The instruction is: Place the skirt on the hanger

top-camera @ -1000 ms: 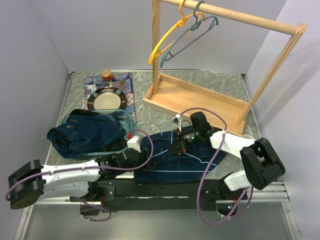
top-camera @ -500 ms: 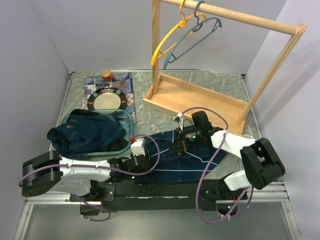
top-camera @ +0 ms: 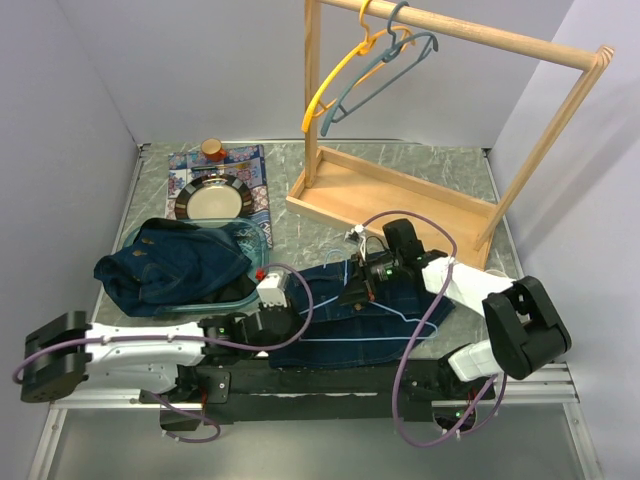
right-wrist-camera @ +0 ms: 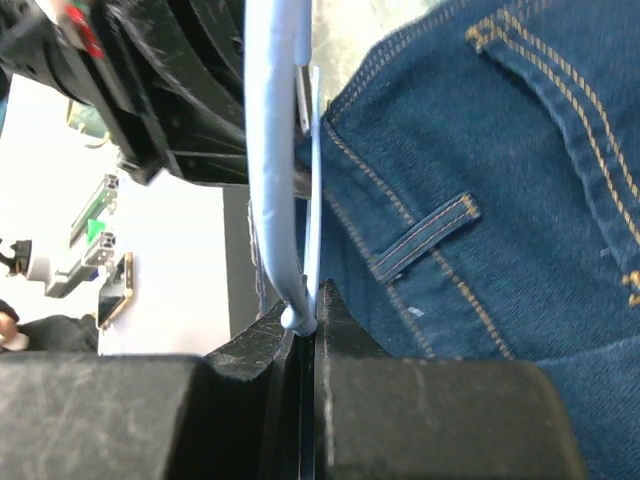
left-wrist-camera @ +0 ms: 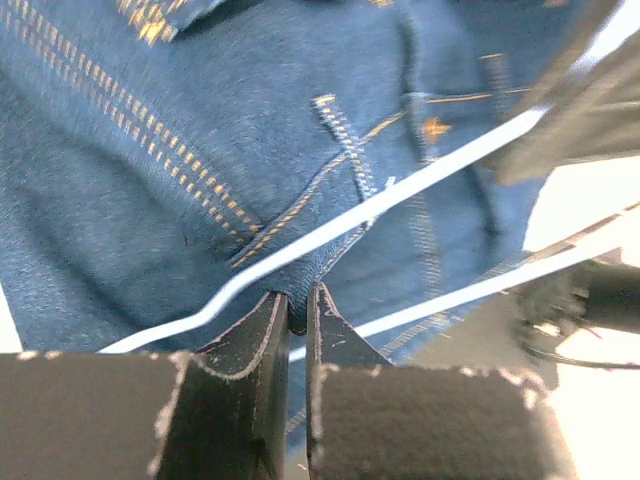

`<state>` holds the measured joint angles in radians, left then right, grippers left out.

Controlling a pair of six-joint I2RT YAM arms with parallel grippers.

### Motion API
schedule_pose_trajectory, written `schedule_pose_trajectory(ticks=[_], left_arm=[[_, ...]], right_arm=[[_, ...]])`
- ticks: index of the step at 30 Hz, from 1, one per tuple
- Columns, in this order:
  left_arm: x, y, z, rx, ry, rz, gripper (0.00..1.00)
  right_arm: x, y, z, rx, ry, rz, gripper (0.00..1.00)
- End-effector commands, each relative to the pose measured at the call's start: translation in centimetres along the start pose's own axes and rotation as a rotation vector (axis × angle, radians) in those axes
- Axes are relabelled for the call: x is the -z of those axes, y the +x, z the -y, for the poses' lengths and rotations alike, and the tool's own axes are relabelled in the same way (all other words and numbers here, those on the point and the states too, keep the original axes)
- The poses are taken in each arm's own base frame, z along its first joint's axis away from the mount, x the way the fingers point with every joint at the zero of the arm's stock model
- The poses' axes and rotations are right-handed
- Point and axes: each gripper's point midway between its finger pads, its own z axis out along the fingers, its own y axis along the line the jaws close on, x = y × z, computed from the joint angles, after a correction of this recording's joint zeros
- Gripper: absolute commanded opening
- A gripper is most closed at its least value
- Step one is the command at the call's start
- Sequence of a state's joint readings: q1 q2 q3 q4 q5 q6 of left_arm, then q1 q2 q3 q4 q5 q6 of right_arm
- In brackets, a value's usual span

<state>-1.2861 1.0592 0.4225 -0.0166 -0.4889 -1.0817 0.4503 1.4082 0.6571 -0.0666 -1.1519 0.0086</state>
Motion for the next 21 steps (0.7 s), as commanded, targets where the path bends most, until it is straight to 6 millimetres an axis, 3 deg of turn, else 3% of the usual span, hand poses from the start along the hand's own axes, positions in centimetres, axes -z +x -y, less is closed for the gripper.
schedule_pose_trajectory(ticks=[1,8,11,15,18,21], left_arm=[[3.2,-4.4,6.0,0.071,0.191,0.064,0.01],[9.2,-10.0,10.5,0.211,0.409,0.154,0.01],[11.9,-12.6,11.4,0.262,0.47,0.205,0.01],[14.0,-14.2,10.0,0.302,0.456,0.252,0.01],[14.1,-13.9,7.0,0.362,0.387,0.271,0.01],[12.8,-11.6,2.2,0.433,0.26,0.255,0.01]], right_arm=[[1.2,-2.1,0.1,0.132,0.052,0.025,0.0],[3.5,-3.9,0.4,0.218,0.151,0.076,0.0],[4.5,-4.4,0.6,0.24,0.203,0.072,0.0],[7.4,-5.6,1.7,0.253,0.291,0.095,0.0],[8.6,-5.6,2.6,0.256,0.355,0.077,0.0],[8.9,-5.7,2.9,0.263,0.383,0.079,0.0]])
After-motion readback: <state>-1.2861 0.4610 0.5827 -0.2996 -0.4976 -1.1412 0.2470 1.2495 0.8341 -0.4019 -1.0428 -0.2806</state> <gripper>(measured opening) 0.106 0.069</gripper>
